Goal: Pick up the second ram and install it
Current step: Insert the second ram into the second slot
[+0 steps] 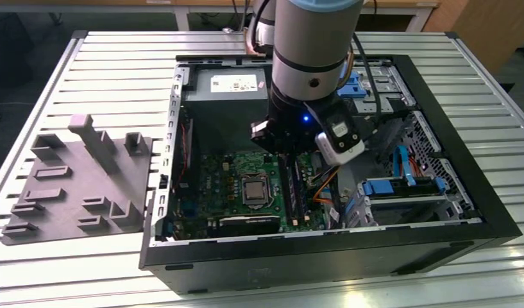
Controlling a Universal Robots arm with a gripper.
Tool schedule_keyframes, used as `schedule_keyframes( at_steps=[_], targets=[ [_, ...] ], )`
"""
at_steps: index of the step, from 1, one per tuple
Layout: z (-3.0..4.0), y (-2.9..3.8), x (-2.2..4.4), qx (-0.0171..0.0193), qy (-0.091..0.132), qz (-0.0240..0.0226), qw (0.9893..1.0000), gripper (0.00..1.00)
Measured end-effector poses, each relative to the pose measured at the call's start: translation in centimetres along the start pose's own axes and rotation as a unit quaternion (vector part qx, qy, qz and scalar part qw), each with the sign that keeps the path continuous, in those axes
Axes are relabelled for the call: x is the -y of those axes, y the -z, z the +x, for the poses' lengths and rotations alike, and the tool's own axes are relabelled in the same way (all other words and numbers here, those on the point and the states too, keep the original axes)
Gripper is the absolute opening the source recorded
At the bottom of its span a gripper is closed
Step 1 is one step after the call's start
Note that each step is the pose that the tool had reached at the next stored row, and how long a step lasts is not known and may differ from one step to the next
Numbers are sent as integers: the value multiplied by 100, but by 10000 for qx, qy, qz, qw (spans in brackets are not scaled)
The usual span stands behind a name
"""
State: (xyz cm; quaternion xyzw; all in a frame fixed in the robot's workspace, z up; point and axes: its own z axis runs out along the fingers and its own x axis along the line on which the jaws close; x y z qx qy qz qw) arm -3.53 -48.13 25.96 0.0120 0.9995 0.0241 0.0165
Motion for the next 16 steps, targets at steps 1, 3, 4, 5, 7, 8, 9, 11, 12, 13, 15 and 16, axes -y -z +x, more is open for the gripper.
schedule_keyframes(
  at_steps=[1,3,4,5,7,8,9,11,12,13,15,16],
  targets=[
    [0,-4,0,0,0,-1,10000,12],
    [0,-10,1,0,0,1,10000,12],
    [1,-13,1,0,0,1,10000,12],
    [1,-16,1,0,0,1,10000,12],
    [1,-22,1,0,0,1,10000,12],
    [1,-25,1,0,0,1,10000,12],
    [1,-28,1,0,0,1,10000,12],
    [1,-33,2,0,0,1,10000,12],
    [1,-35,2,0,0,1,10000,12],
    [1,-38,2,0,0,1,10000,12],
    [2,-43,2,0,0,0,10000,12],
    [2,-45,2,0,0,1,10000,12]
  ],
)
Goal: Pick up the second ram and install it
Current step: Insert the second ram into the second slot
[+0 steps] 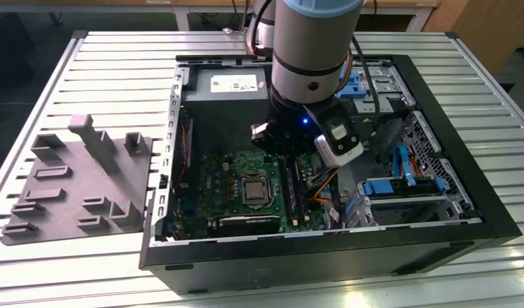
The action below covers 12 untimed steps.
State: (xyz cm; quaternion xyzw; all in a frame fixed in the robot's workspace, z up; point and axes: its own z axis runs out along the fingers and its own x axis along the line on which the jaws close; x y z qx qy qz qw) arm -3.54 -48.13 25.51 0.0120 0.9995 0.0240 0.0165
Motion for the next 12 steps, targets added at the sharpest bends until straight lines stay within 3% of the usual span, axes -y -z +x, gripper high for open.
schedule_keyframes(
  at_steps=[12],
  targets=[
    [1,-30,1,0,0,0,10000,12]
  ],
)
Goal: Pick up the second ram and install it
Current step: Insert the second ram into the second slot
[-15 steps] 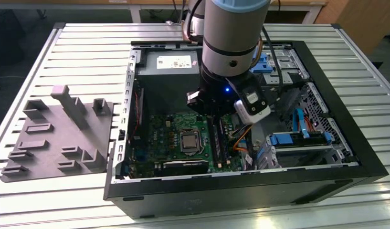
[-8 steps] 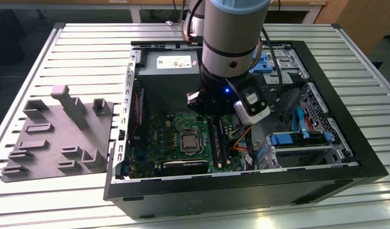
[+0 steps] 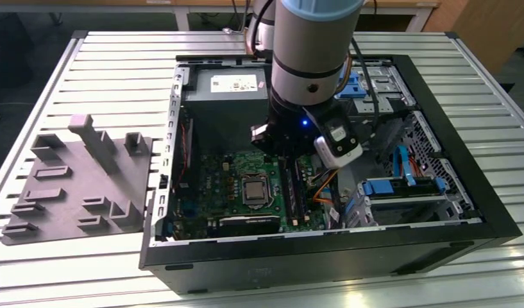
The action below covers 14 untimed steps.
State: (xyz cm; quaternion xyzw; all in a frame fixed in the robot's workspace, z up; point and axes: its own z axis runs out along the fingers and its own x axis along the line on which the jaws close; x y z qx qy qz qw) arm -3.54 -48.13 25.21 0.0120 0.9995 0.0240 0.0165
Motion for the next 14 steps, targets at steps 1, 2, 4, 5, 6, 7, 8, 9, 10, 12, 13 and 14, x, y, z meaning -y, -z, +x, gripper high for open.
schedule_keyframes(
  at_steps=[1,2,4,5,6,7,8,9,10,12,13,14],
  targets=[
    [0,-2,0,0,0,0,10000,12],
    [0,-4,0,0,0,0,10000,12],
    [0,-10,0,0,0,0,10000,12],
    [0,-12,1,0,0,0,10000,12],
    [0,-14,1,0,0,0,10000,12],
    [1,-16,1,0,0,0,10000,12],
    [1,-19,1,0,0,0,10000,12],
    [1,-22,1,0,0,0,10000,12],
    [1,-24,1,0,0,0,10000,12],
    [1,-27,1,0,0,1,10000,12],
    [1,-30,1,0,0,0,10000,12],
    [1,-33,2,0,0,0,10000,12]
  ],
)
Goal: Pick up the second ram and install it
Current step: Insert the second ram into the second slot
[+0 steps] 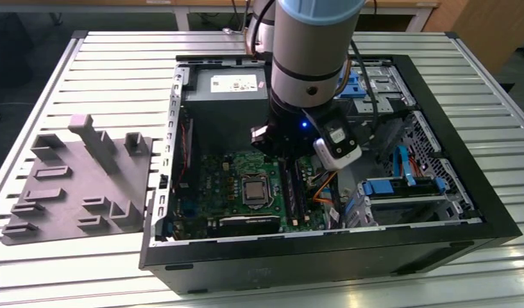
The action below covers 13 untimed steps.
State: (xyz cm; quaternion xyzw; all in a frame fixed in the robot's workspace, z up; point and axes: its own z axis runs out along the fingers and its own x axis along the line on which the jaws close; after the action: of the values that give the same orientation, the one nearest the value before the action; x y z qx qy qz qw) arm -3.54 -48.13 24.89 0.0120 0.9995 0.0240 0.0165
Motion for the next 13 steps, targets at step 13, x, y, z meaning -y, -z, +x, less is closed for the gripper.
schedule_keyframes(
  at_steps=[13],
  targets=[
    [-4,-43,2,0,0,0,10000,12]
  ],
)
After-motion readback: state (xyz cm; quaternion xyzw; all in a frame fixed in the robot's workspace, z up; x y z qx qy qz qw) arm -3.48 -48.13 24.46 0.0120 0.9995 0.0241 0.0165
